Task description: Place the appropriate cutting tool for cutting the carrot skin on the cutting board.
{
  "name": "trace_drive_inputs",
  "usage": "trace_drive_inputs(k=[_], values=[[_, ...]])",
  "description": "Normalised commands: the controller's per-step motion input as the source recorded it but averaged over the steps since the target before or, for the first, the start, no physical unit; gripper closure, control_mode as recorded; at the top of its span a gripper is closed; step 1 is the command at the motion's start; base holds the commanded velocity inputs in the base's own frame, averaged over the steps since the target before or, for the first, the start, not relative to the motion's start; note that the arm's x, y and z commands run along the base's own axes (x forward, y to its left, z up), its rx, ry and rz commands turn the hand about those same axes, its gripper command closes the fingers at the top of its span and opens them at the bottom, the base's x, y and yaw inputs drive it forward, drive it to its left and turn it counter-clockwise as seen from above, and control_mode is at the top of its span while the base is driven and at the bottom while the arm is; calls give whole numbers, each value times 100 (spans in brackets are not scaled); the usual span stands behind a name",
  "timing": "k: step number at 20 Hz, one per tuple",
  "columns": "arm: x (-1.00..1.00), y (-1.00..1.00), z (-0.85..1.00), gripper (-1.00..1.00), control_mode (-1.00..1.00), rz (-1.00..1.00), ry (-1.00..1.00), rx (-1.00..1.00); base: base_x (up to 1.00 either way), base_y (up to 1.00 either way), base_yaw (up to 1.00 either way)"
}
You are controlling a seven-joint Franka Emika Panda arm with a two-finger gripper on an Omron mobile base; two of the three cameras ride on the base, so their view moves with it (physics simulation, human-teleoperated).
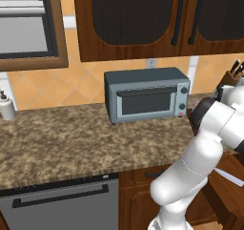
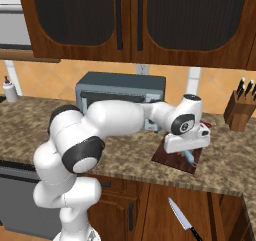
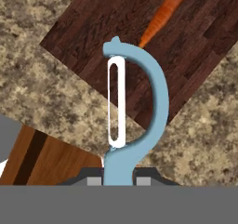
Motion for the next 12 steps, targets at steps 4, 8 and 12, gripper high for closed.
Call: trace_drive_inputs(k=[4,8,12], values=[[34,-3,-24,100,-100,10,0,1,0,0,0],[44,0,-22,100,-100,10,0,0,0,0,0],[42,0,-28,100,-100,12,0,1,0,0,0]])
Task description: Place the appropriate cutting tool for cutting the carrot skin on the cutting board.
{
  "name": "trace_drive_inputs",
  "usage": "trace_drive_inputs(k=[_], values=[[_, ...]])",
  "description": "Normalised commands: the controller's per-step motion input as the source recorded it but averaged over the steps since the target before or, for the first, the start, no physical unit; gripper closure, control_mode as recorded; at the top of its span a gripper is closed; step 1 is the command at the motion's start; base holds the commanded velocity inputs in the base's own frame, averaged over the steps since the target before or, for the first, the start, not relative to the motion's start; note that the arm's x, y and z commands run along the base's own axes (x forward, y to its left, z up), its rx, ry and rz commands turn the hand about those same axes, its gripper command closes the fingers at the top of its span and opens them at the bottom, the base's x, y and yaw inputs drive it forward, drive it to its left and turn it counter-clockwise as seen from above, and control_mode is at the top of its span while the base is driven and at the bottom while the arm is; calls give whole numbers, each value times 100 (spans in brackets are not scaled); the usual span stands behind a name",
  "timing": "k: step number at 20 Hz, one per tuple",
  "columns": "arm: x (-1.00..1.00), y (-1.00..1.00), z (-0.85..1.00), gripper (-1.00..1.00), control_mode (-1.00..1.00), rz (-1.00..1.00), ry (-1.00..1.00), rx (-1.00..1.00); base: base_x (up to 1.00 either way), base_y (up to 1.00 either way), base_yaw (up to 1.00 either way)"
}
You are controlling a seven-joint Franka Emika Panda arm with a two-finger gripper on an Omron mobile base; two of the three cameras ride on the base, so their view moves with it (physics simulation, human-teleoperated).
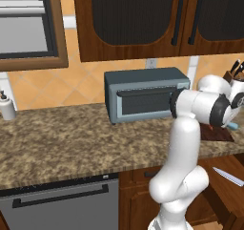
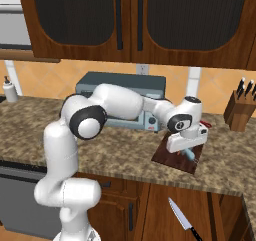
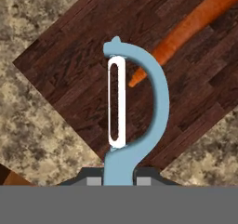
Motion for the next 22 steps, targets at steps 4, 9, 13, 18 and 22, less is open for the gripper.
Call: trace_drive_inputs(k=[4,9,13,18,22], values=[[25,-2,-34,100,-100,12,0,3,0,0,0],[3,0,-42,100,-100,13,0,1,0,0,0],[0,1,-49,100,-100,11,0,0,0,0,0],[0,47,-40,100,-100,5,0,0,0,0,0],[0,39,-28,100,-100,4,0,0,0,0,0]])
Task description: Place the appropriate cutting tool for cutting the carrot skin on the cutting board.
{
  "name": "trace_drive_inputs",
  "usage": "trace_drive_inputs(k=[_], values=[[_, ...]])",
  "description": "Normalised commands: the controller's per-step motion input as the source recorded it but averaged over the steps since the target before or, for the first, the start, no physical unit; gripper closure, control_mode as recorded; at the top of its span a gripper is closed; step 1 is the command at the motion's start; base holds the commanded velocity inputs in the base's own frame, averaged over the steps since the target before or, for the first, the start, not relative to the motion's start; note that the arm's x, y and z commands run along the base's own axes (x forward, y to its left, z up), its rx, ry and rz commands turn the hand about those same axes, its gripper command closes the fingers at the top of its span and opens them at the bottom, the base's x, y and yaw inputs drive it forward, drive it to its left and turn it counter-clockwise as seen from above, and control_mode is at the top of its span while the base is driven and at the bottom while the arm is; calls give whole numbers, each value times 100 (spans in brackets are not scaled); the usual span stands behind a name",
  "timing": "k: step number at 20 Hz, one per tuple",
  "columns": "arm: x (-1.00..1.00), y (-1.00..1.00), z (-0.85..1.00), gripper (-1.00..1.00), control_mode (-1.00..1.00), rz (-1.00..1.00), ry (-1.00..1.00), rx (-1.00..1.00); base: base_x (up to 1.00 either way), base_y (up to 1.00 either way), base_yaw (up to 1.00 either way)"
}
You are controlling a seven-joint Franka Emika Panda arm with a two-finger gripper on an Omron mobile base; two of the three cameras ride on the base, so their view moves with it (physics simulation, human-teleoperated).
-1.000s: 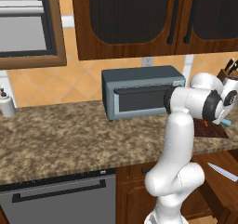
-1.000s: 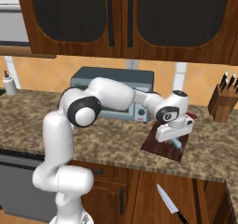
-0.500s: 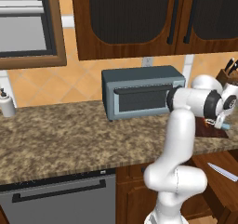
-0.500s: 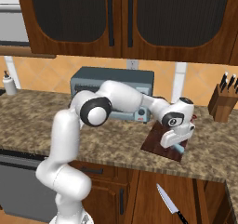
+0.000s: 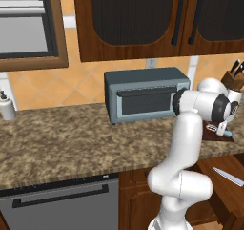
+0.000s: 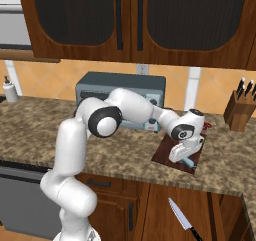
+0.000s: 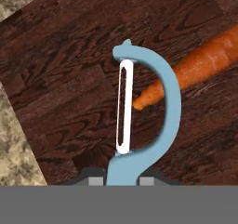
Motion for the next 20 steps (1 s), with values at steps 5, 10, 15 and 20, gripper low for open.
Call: trace_drive_inputs(k=[5,10,15,20], values=[[-5,32,-10,-100,-100,1,0,0,0,0,0],[-28,9,27,-100,-100,-1,0,0,0,0,0],[-37,3,53,-100,-100,-2,-3,0,0,0,0],[-70,13,56,-100,-100,0,-8,0,0,0,0]])
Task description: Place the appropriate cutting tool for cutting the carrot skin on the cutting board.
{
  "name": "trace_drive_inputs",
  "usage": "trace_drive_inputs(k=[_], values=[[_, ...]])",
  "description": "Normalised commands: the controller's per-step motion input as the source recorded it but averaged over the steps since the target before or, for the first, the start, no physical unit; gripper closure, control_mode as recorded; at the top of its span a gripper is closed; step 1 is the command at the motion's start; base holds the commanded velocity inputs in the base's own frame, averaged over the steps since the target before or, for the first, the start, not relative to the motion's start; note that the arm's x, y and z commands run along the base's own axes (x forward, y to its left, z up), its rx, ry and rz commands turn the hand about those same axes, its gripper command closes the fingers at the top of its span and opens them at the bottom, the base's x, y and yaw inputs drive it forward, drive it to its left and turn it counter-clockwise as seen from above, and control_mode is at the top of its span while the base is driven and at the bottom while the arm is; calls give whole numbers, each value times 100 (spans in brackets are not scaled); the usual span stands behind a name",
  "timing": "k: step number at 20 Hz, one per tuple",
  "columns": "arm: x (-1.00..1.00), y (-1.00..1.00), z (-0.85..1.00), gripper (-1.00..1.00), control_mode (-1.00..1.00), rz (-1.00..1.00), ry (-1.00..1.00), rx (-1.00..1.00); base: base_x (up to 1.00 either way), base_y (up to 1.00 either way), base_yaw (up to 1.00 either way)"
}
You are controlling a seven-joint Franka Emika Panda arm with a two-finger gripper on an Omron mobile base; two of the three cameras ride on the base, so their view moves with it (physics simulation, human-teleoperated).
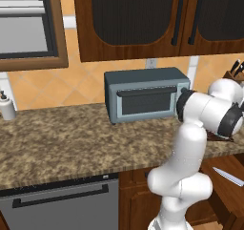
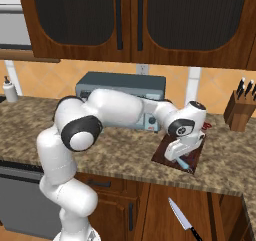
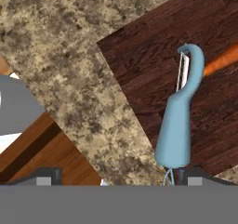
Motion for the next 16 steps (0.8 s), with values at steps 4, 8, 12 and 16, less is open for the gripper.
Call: trace_drive_inputs(k=[4,8,12,16], values=[[-84,24,54,-100,-100,0,-4,0,0,0,0],[-73,38,47,-100,-100,0,-1,0,0,0,0],[-48,51,47,-100,-100,0,0,-2,0,0,0],[-43,61,43,-100,-100,0,0,-6,0,0,0]])
